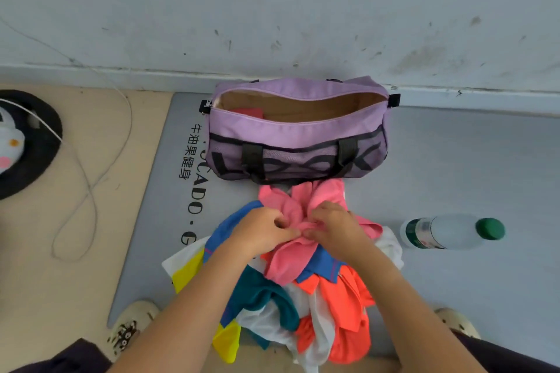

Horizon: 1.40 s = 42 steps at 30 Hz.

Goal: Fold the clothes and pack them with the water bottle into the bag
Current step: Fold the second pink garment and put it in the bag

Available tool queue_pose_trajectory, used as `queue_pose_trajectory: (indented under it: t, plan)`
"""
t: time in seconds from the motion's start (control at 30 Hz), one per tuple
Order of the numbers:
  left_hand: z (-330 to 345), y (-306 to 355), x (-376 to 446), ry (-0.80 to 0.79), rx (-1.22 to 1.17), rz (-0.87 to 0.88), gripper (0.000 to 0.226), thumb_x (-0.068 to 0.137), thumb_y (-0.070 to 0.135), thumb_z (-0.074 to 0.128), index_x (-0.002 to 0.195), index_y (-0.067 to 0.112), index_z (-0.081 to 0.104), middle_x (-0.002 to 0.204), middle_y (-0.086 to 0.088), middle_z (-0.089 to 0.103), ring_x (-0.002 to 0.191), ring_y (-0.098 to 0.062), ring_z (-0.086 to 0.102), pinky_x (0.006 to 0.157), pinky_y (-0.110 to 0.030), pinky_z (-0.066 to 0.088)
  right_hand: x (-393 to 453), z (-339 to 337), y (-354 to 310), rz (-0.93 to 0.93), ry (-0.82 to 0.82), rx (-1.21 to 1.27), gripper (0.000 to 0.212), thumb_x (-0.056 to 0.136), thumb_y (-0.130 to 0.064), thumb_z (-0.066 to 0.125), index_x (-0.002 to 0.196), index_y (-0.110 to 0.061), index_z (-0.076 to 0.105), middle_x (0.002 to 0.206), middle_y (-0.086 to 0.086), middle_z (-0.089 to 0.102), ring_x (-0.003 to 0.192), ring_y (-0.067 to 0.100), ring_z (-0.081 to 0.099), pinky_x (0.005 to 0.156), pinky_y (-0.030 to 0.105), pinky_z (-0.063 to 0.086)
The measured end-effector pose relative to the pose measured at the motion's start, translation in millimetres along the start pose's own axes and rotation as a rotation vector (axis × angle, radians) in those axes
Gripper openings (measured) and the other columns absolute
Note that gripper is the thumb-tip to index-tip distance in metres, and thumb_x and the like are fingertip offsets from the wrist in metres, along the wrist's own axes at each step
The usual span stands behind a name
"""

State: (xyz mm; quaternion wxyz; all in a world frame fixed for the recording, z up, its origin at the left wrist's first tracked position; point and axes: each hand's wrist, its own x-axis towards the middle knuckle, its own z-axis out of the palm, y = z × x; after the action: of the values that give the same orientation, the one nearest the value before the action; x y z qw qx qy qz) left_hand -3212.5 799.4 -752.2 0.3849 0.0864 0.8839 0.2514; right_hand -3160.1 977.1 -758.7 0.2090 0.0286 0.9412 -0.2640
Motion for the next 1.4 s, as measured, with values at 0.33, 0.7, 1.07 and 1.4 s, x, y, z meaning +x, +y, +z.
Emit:
queue_pose_trajectory:
  t: [0.33, 0.7, 1.07, 1.4]
  plan:
    - [-76.4, 74.6, -93.9, 0.108, -0.594, 0.310, 0.024, 0.082, 0.048, 0.073, 0.090, 0.025, 0.071, 0.067, 0.006, 0.071, 0.058, -0.006, 0.063, 0.055, -0.021, 0.047, -59.8, -140.5, -81.4, -0.106, 0.244, 0.583, 0.022, 0.092, -0.031, 0.065, 0.081, -0.012, 0.064, 0.068, -0.005, 0.061, 0.060, 0.003, 0.051, 0.059, 0.016, 0.044]
    - [-158.6, 123.0, -220.0, 0.303, -0.553, 0.548, 0.023, 0.075, 0.048, 0.079, 0.086, 0.031, 0.068, 0.077, -0.003, 0.058, 0.070, -0.012, 0.052, 0.067, -0.028, 0.039, -175.3, -246.2, -146.5, -0.286, 0.167, 0.427, 0.016, 0.083, -0.025, 0.075, 0.094, -0.029, 0.064, 0.077, 0.005, 0.055, 0.070, 0.011, 0.049, 0.066, 0.027, 0.039]
    - [-135.1, 110.9, -254.8, 0.188, -0.359, 0.556, 0.021, 0.088, 0.037, 0.071, 0.073, 0.022, 0.072, 0.058, 0.017, 0.061, 0.051, 0.006, 0.050, 0.053, -0.010, 0.039, -213.0, -226.6, -129.8, -0.268, 0.055, 0.591, 0.012, 0.097, -0.017, 0.058, 0.086, -0.013, 0.059, 0.078, 0.003, 0.052, 0.075, 0.016, 0.045, 0.074, 0.036, 0.036]
    - [-111.4, 107.5, -244.5, 0.152, -0.333, 0.566, 0.019, 0.091, 0.038, 0.067, 0.084, 0.020, 0.070, 0.066, -0.005, 0.064, 0.059, -0.012, 0.046, 0.057, -0.027, 0.036, -201.9, -185.1, -144.4, -0.339, 0.103, 0.580, 0.016, 0.085, -0.009, 0.073, 0.087, -0.018, 0.060, 0.075, -0.007, 0.059, 0.062, -0.002, 0.051, 0.059, 0.012, 0.042]
